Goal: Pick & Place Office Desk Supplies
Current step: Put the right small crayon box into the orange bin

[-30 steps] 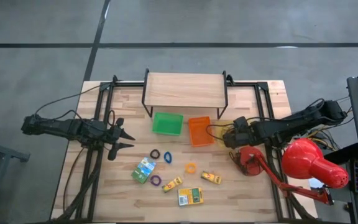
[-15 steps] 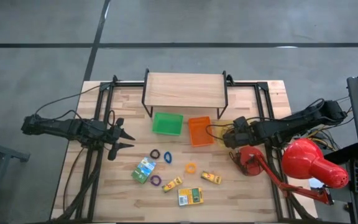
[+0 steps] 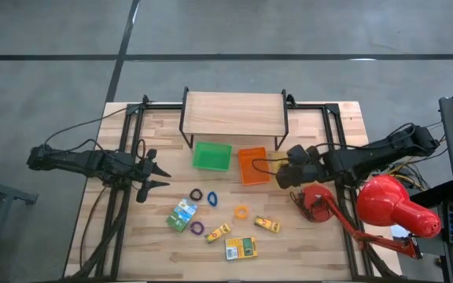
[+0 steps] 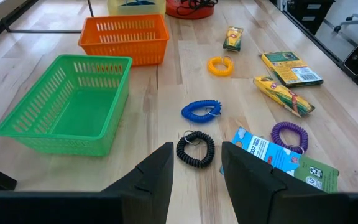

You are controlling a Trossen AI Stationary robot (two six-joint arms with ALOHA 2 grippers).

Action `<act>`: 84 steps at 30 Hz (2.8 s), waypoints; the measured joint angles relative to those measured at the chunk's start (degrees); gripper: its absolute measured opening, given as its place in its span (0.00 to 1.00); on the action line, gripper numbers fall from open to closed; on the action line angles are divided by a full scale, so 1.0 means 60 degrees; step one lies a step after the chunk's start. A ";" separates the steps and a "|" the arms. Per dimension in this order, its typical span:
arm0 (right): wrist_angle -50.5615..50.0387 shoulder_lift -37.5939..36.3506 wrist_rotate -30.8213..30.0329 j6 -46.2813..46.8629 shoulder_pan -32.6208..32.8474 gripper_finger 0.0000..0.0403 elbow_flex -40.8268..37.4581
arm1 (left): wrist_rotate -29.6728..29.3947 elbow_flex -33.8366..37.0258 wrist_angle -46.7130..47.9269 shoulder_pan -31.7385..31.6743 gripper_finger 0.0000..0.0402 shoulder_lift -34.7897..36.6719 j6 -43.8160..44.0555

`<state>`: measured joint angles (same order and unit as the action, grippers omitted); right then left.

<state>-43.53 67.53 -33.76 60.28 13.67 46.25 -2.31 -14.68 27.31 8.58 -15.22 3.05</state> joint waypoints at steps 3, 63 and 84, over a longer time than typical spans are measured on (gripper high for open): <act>0.1160 0.0000 -0.0469 -0.1575 0.0424 0.45 0.0126 | 0.0000 0.0000 -0.0001 -0.0002 0.35 0.0000 0.0000; 0.8216 -0.0470 -0.0804 -0.5649 0.3416 0.45 -0.1997 | 0.0000 0.0000 -0.0002 -0.0004 0.36 0.0000 0.0000; 0.4003 0.3081 0.2136 -0.1044 0.3494 0.45 0.0103 | 0.0000 0.0000 -0.0004 -0.0002 0.36 0.0004 0.0000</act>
<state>-19.51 86.01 -20.95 54.02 34.63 46.87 -2.31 -14.68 27.29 8.57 -15.20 3.05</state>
